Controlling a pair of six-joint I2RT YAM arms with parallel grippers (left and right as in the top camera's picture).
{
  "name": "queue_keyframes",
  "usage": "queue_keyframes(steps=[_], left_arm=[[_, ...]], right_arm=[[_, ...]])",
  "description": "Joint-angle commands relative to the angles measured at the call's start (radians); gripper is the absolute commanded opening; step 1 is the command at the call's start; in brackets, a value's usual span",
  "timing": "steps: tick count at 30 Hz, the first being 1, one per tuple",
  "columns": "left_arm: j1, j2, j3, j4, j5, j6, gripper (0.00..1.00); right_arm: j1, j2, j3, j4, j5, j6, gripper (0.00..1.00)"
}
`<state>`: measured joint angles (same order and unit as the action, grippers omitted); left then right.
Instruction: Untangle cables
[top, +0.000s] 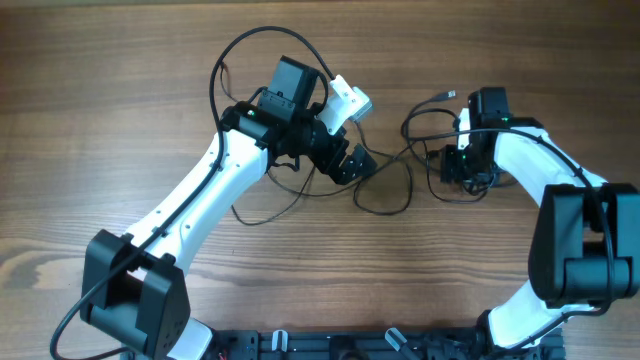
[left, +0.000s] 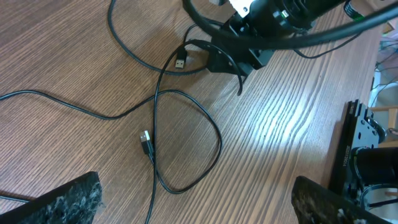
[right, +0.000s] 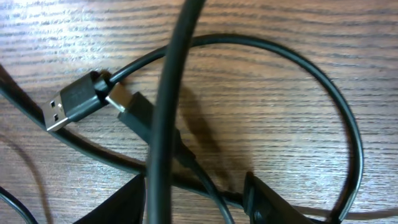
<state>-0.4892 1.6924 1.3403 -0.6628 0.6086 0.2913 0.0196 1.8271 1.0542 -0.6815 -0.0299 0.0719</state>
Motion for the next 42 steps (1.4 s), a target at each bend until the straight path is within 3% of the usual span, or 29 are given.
queue_keyframes(steps=[1, 14, 19, 24, 33, 42], left_arm=[[-0.005, 0.013, -0.001, 0.0, 0.024, 0.02, 1.0], [-0.004, 0.013, -0.001, 0.019, 0.024, 0.02, 1.0], [-0.004, 0.013, -0.001, 0.019, 0.024, 0.02, 1.0], [-0.004, 0.011, -0.001, 0.021, 0.023, 0.02, 1.0], [0.027, 0.003, -0.001, 0.023, 0.023, 0.019, 1.0], [0.027, 0.003, -0.001, 0.03, 0.023, 0.019, 1.0]], right_arm=[[0.023, 0.022, -0.029, -0.034, 0.046, -0.016, 0.52], [0.023, 0.022, -0.029, -0.061, 0.186, 0.035, 0.5], [0.023, 0.023, -0.029, -0.059, 0.159, 0.032, 0.23], [0.023, 0.023, -0.029, -0.06, 0.156, 0.042, 0.05], [0.023, 0.007, 0.009, -0.068, 0.07, 0.087, 0.04], [0.023, -0.101, 0.236, -0.33, 0.073, 0.089, 0.05]])
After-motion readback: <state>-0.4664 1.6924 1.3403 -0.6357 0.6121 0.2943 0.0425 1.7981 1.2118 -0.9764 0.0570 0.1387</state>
